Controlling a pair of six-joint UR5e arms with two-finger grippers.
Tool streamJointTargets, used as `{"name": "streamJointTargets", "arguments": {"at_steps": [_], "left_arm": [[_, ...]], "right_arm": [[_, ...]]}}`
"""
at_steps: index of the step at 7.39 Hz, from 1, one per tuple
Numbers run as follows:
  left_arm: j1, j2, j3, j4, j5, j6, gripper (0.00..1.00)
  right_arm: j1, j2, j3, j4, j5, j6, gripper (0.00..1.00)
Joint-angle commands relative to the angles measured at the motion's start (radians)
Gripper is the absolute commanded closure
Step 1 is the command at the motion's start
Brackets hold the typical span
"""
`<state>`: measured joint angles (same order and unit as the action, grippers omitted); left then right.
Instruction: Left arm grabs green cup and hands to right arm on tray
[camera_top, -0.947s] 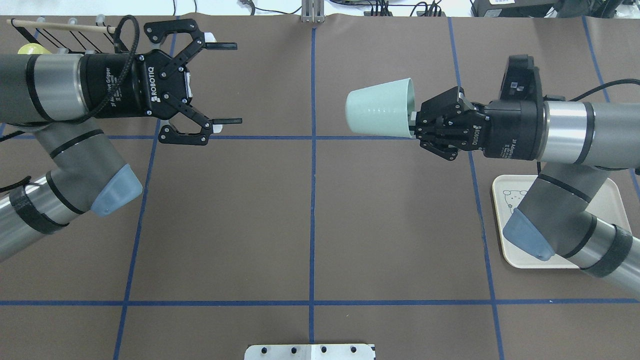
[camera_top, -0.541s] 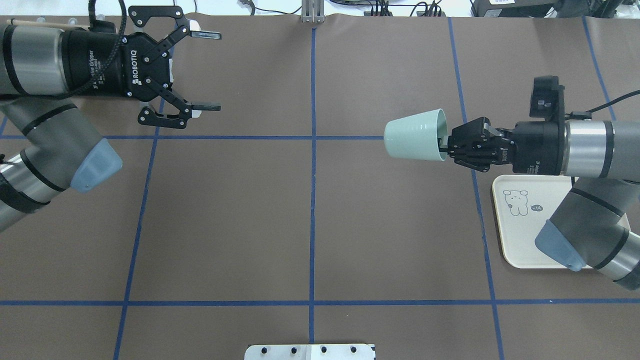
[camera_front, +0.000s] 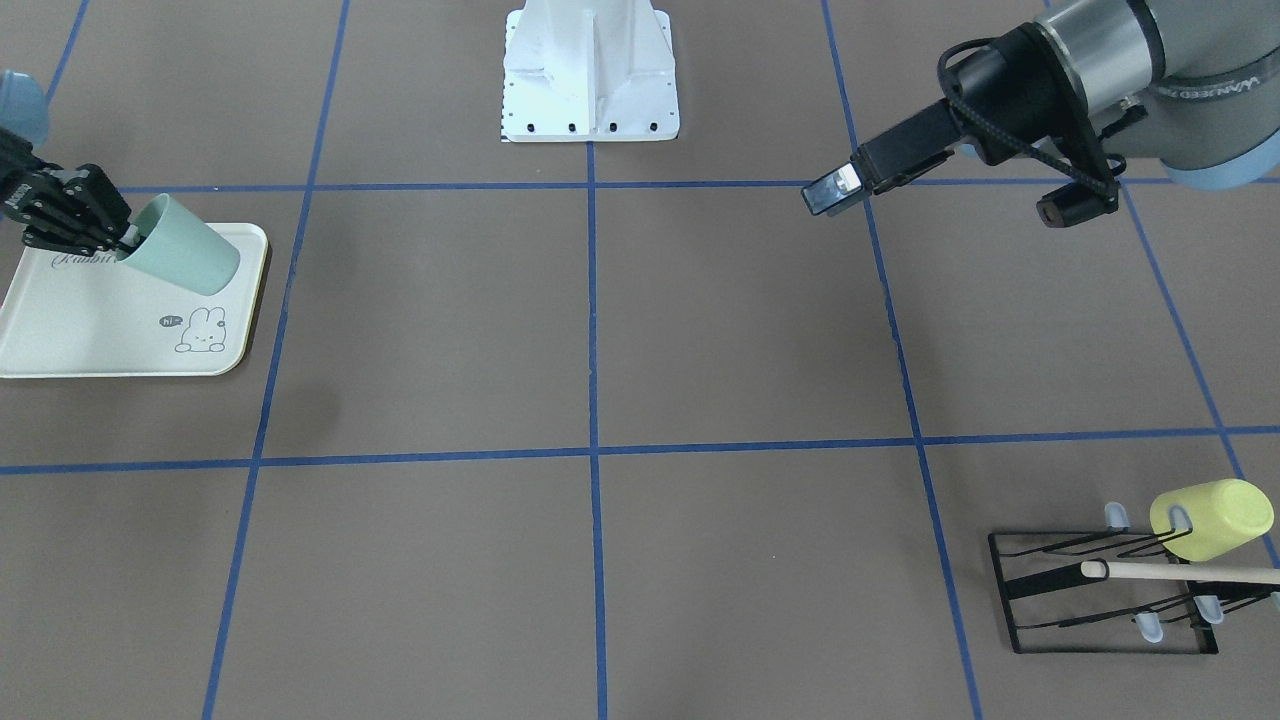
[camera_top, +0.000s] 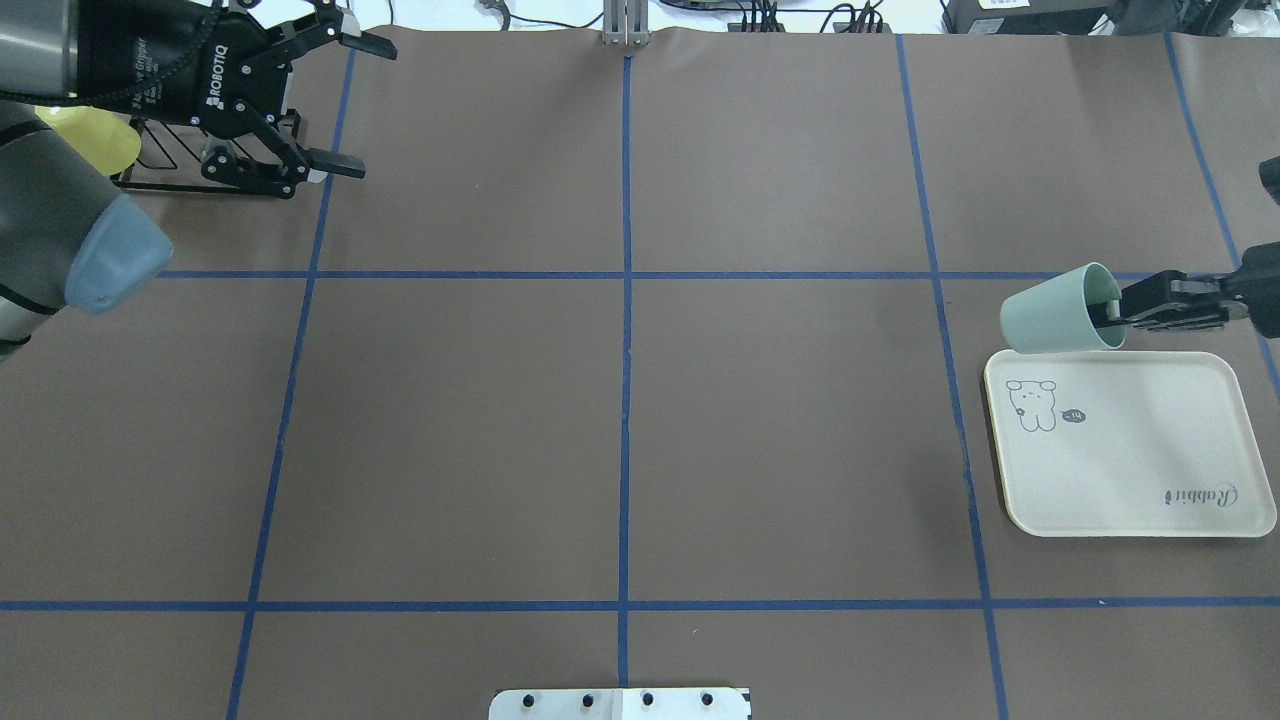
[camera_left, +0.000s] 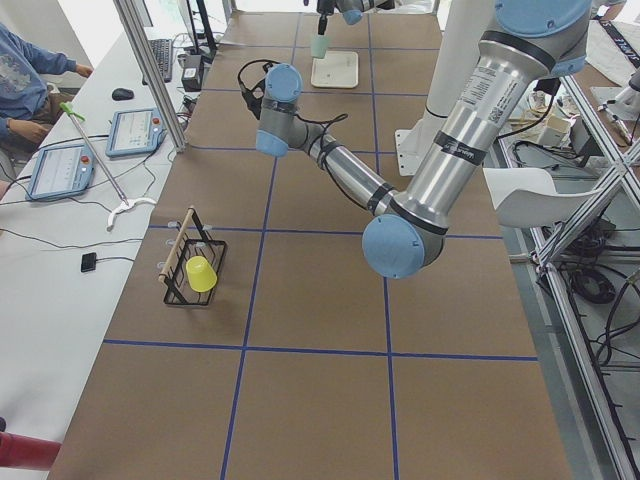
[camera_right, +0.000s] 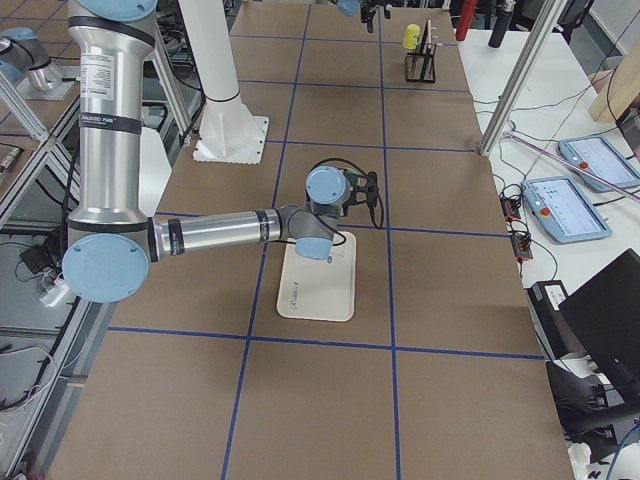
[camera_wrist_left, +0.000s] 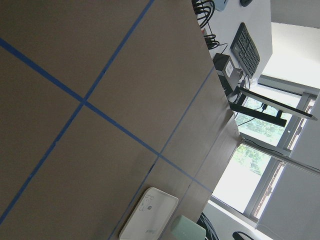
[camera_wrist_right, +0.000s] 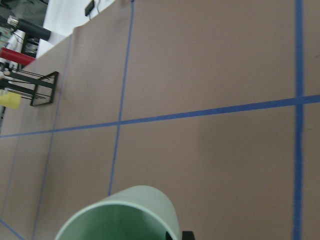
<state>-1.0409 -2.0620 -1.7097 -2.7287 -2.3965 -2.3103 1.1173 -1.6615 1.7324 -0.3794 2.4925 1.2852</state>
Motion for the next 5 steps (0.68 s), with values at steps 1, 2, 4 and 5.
{"name": "streamJointTargets", "arguments": {"at_steps": [1, 2, 4, 5], "left_arm": [[-0.014, -0.003, -0.043, 0.178, -0.003, 0.069, 0.00], [-0.008, -0.003, -0.063, 0.231, -0.003, 0.124, 0.00], [-0.010, -0.006, -0.097, 0.343, -0.001, 0.161, 0.00], [-0.011, -0.009, -0.097, 0.372, -0.001, 0.179, 0.00]], "right_arm": [[0.021, -0.044, 0.019, -0.218, -0.010, -0.033, 1.00], [0.019, -0.107, 0.021, -0.223, -0.059, -0.073, 1.00], [0.016, -0.225, 0.022, -0.309, -0.142, -0.339, 1.00], [0.007, -0.225, 0.022, -0.369, -0.164, -0.410, 1.00]]}}
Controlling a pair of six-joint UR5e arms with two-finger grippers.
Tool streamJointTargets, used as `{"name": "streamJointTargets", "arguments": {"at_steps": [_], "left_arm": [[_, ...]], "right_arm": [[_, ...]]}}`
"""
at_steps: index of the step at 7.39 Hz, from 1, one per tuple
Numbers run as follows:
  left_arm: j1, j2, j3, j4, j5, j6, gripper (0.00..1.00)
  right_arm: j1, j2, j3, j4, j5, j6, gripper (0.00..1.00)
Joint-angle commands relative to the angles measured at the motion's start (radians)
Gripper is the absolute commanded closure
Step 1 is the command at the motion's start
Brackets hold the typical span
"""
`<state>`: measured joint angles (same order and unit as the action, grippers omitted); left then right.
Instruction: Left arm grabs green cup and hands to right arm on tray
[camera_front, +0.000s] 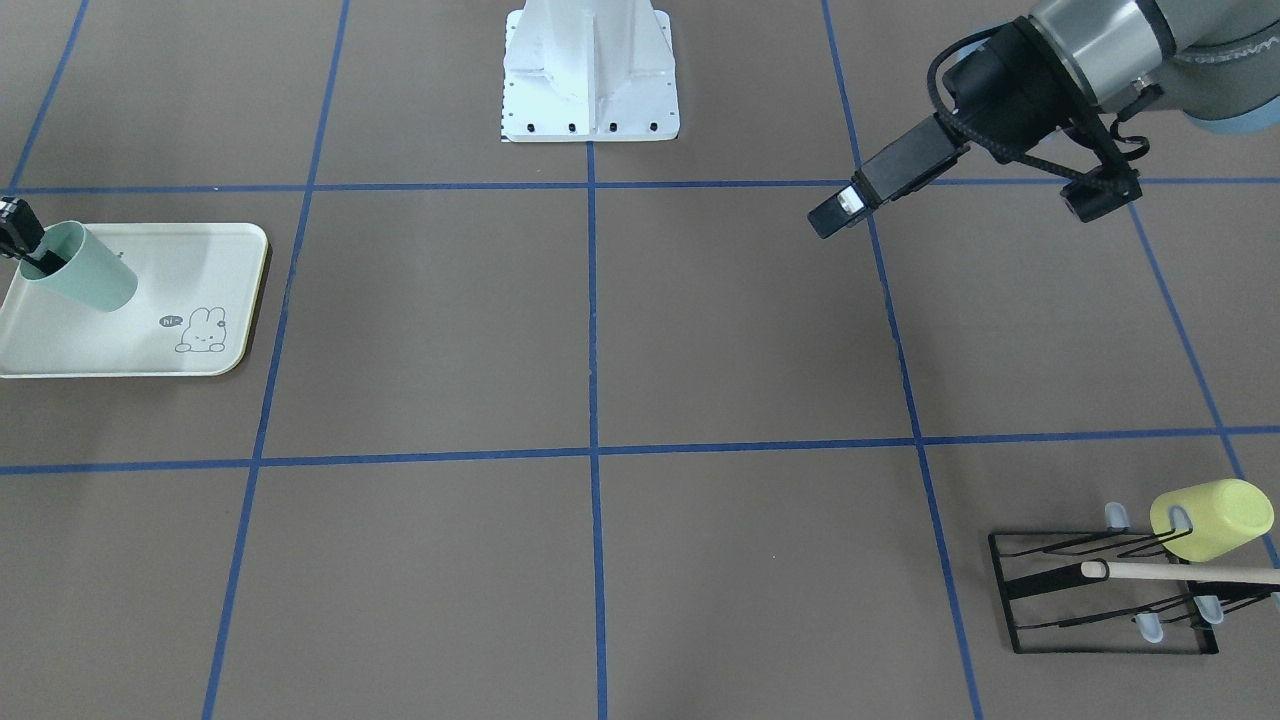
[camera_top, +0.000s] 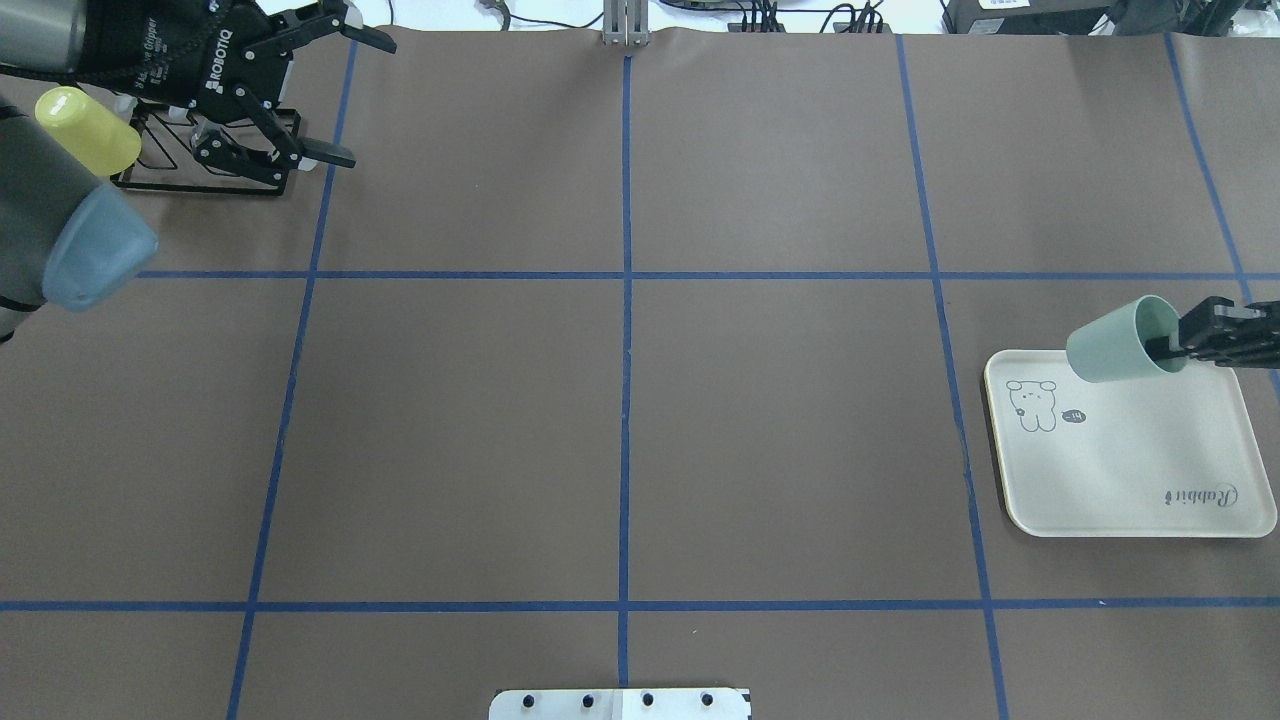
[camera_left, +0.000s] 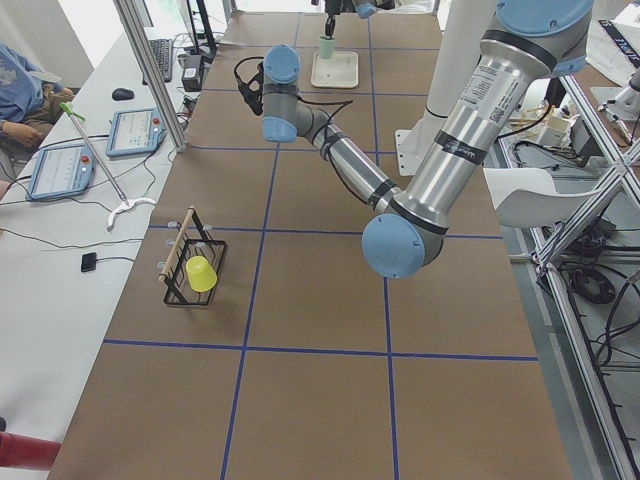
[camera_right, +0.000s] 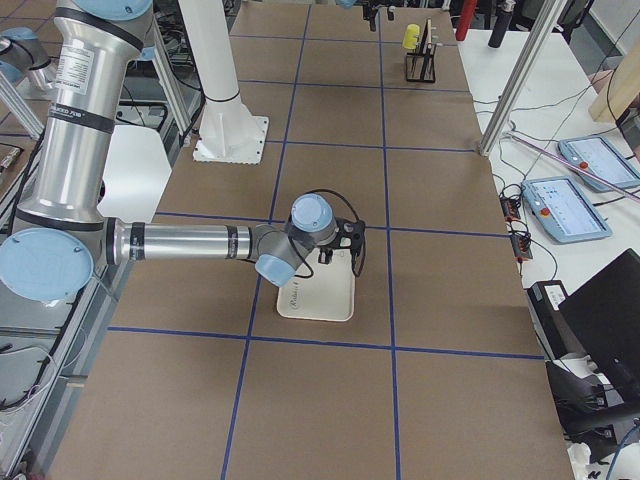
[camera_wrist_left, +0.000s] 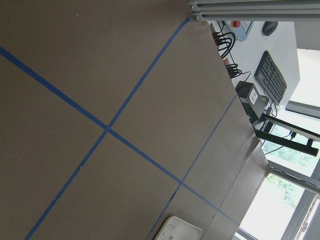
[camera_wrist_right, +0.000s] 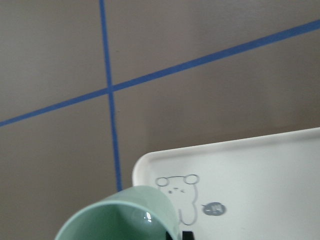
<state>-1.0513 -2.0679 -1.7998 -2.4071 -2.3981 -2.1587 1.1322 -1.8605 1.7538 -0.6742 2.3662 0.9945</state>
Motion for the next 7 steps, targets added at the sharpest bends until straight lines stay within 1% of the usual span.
{"name": "streamJointTargets", "arguments": {"at_steps": [1, 3, 5, 7], "left_arm": [[-0.001, -0.003, -0.007, 0.055, 0.002, 0.028, 0.00], [-0.001, -0.003, -0.007, 0.063, 0.004, 0.028, 0.00], [0.002, -0.003, -0.010, 0.063, 0.008, 0.028, 0.00], [0.002, -0.003, -0.009, 0.063, 0.010, 0.028, 0.00]], "right_arm": [[-0.058, -0.026, 0.003, -0.109, -0.104, -0.149, 1.00], [-0.086, -0.019, 0.021, -0.191, -0.113, -0.169, 1.00], [-0.118, -0.019, 0.020, -0.191, -0.117, -0.169, 1.00], [-0.121, -0.019, 0.018, -0.193, -0.119, -0.169, 1.00]]}}
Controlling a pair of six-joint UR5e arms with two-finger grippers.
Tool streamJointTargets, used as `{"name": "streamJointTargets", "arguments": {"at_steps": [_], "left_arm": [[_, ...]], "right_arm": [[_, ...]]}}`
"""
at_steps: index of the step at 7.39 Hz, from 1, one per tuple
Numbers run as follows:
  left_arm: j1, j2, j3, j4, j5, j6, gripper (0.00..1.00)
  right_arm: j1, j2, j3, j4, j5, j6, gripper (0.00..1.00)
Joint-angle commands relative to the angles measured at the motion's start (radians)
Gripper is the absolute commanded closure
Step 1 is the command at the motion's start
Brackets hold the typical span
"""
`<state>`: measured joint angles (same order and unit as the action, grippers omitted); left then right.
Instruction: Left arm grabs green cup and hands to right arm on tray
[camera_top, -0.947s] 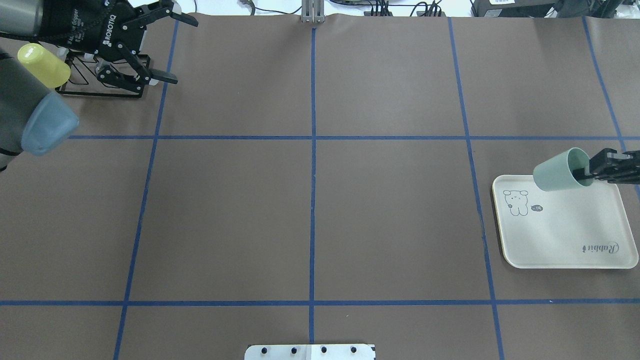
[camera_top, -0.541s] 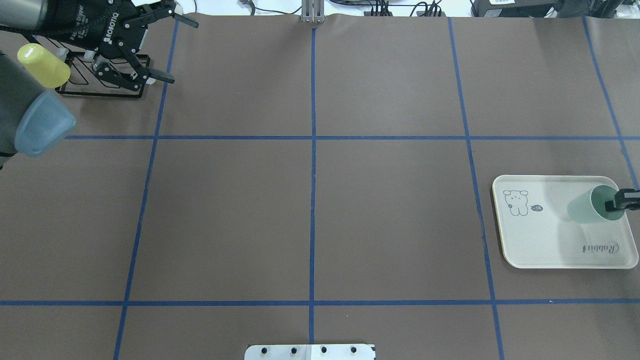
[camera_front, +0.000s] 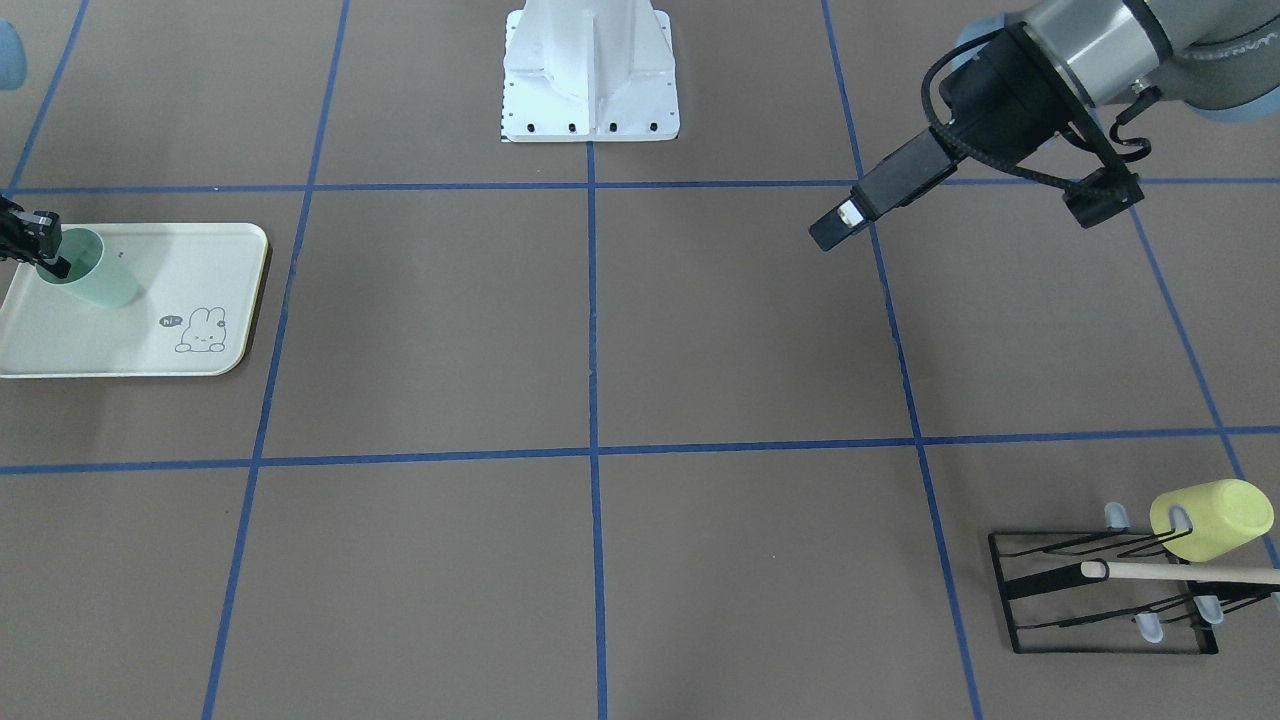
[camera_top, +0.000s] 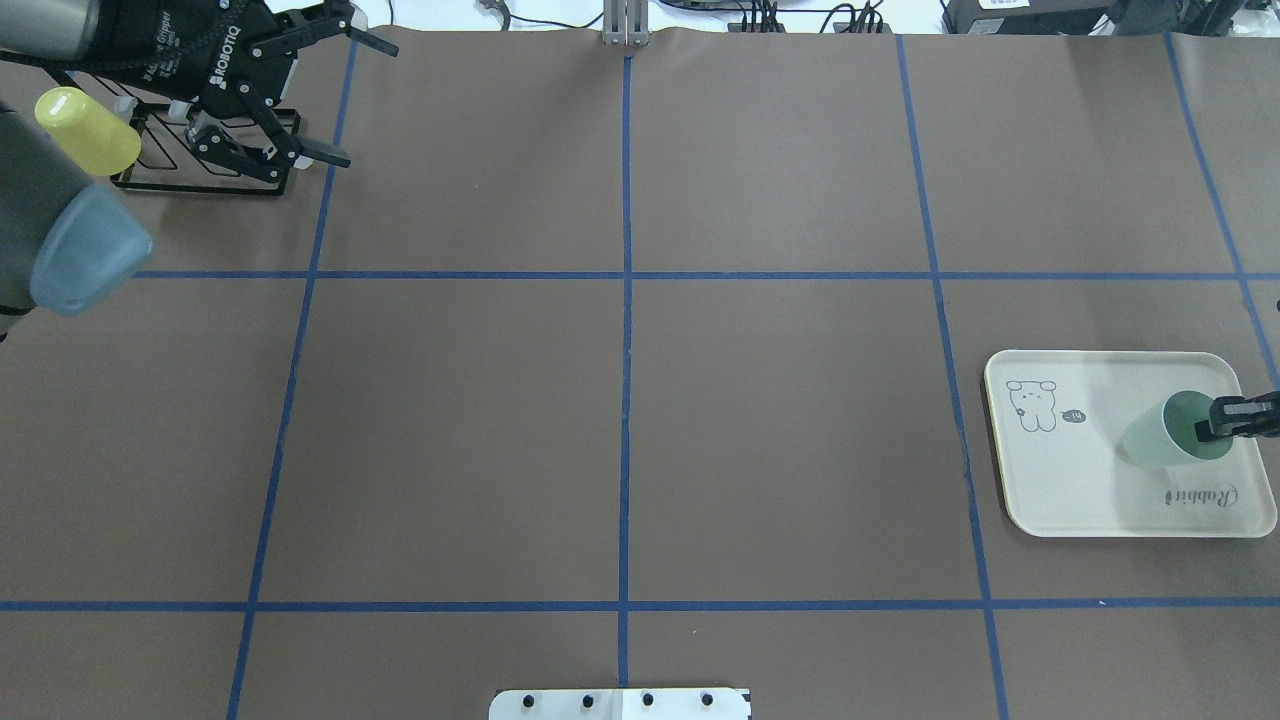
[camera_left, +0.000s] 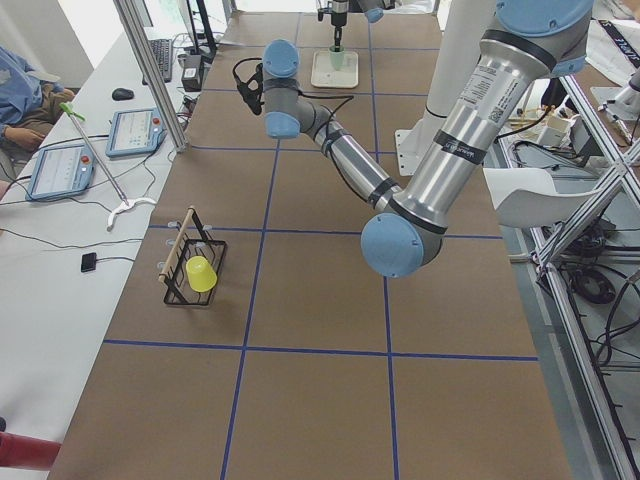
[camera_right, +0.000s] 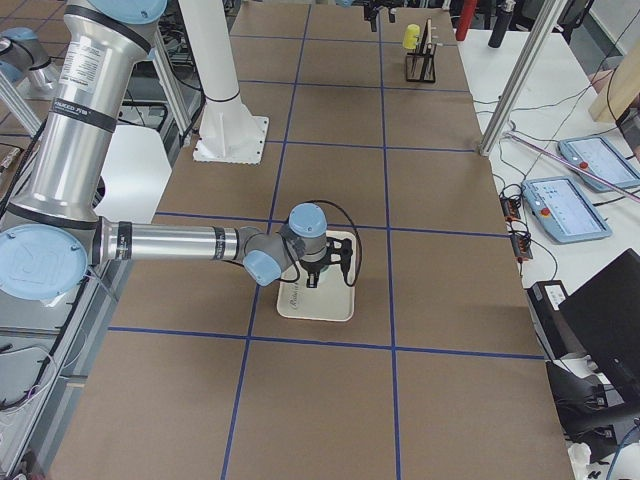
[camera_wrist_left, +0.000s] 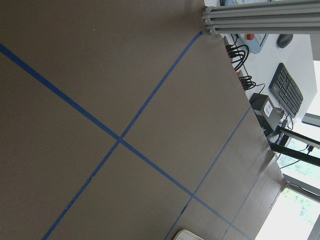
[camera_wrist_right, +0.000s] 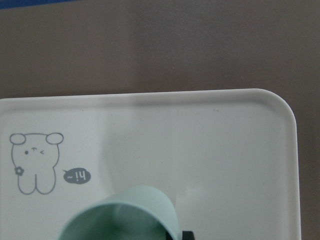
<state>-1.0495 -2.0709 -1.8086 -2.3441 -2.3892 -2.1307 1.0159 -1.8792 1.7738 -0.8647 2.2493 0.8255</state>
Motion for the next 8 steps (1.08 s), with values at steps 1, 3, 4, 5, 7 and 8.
{"name": "streamJointTargets", "arguments": {"at_steps": [1, 3, 4, 5, 7, 8], "left_arm": [[0.002, -0.002, 0.000, 0.000, -0.001, 0.000, 0.00], [0.002, -0.003, -0.002, 0.000, 0.001, 0.000, 0.00], [0.002, -0.008, 0.000, 0.002, 0.001, 0.000, 0.00], [0.002, -0.009, 0.002, 0.006, 0.002, 0.000, 0.00], [-0.013, -0.005, 0.002, 0.022, 0.004, 0.005, 0.00], [-0.032, 0.009, -0.001, 0.025, -0.005, 0.143, 0.00]], "right_arm": [[-0.011, 0.000, -0.004, -0.005, -0.002, 0.000, 0.73], [-0.011, 0.000, 0.001, -0.017, -0.029, -0.002, 0.21], [0.010, -0.001, 0.022, -0.017, -0.027, -0.002, 0.00], [0.035, -0.008, 0.041, -0.017, 0.004, -0.008, 0.00], [0.143, -0.008, 0.055, -0.019, 0.082, -0.057, 0.00], [0.223, -0.006, 0.053, -0.019, 0.142, -0.116, 0.00]]}}
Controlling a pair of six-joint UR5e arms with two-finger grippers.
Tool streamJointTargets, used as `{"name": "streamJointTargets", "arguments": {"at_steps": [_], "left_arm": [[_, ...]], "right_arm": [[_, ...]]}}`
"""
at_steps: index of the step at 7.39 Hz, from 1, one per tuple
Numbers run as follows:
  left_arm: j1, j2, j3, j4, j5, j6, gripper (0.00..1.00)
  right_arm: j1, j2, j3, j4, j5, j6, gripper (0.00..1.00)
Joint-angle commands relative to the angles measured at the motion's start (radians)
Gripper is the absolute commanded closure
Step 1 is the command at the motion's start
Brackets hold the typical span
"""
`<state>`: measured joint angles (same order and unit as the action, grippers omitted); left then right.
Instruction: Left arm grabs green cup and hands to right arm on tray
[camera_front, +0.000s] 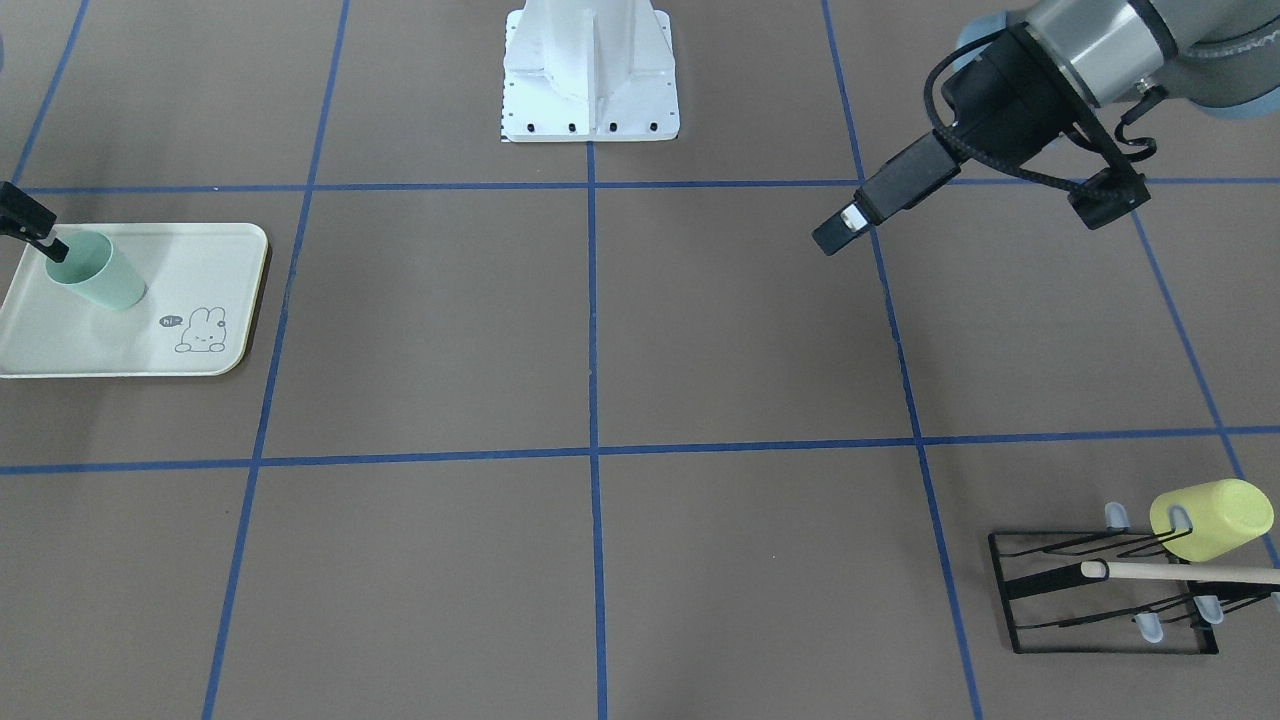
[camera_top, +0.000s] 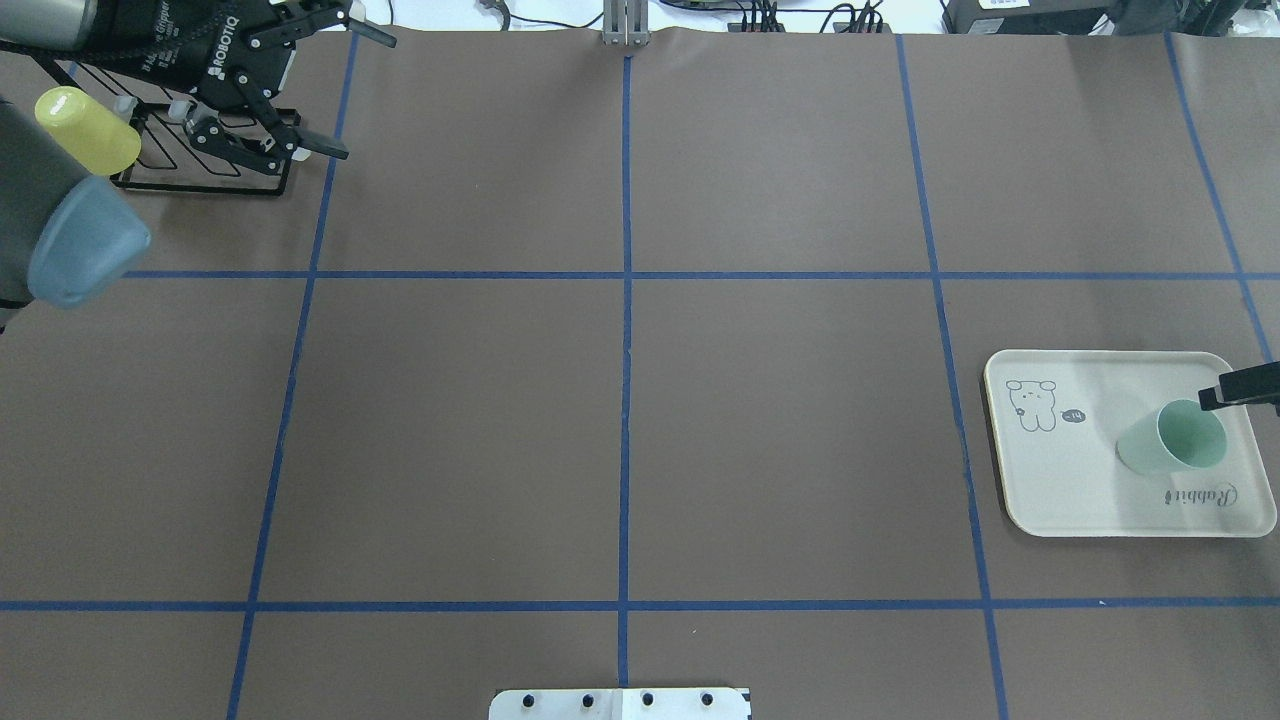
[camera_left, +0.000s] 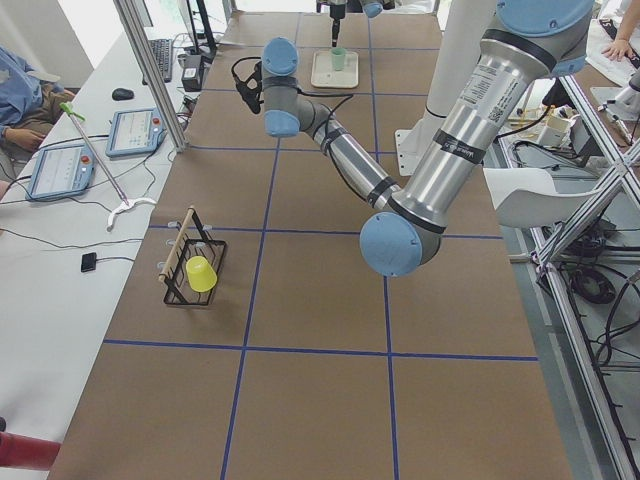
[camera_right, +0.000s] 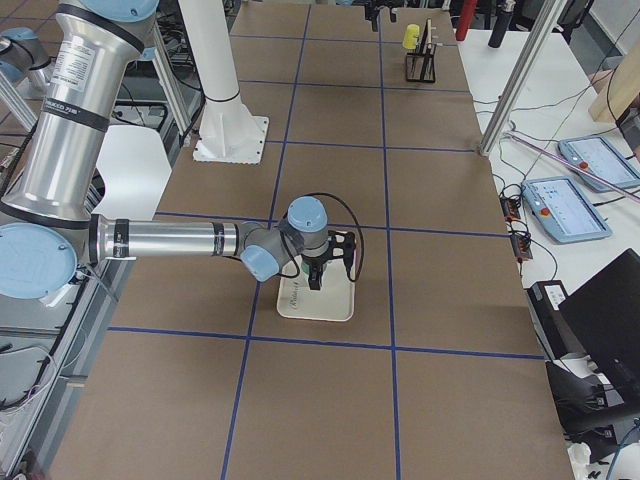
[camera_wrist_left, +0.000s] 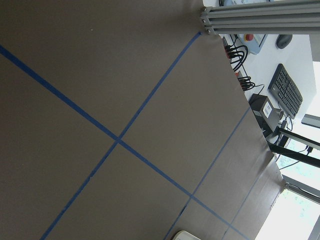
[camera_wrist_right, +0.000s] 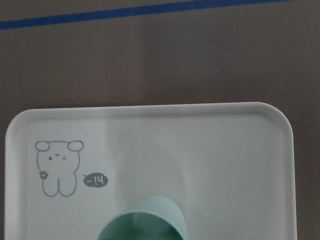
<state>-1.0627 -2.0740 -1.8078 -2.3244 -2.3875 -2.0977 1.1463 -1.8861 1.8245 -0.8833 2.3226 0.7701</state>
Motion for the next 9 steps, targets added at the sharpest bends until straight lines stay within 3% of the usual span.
{"name": "streamJointTargets", "arguments": {"at_steps": [1, 2, 4, 6, 7, 9], "left_arm": [[-0.046, 0.081, -0.030, 0.075, -0.009, 0.269, 0.00], [-0.072, 0.141, -0.057, 0.158, -0.009, 0.471, 0.00], [-0.153, 0.311, -0.065, 0.282, 0.007, 0.986, 0.00], [-0.207, 0.513, -0.073, 0.333, 0.188, 1.459, 0.00], [-0.254, 0.591, -0.055, 0.358, 0.197, 1.681, 0.00], [-0.341, 0.623, -0.071, 0.652, 0.183, 1.980, 0.00]], "right_arm": [[0.149, 0.004, 0.001, -0.020, 0.078, -0.148, 0.00], [0.205, 0.028, 0.001, -0.107, 0.078, -0.267, 0.00], [0.327, 0.137, 0.004, -0.385, 0.078, -0.530, 0.00], [0.398, 0.282, 0.004, -0.684, 0.066, -0.706, 0.00], [0.409, 0.333, 0.004, -0.783, 0.064, -0.747, 0.00], [0.400, 0.346, 0.007, -0.793, 0.006, -0.749, 0.00]]}}
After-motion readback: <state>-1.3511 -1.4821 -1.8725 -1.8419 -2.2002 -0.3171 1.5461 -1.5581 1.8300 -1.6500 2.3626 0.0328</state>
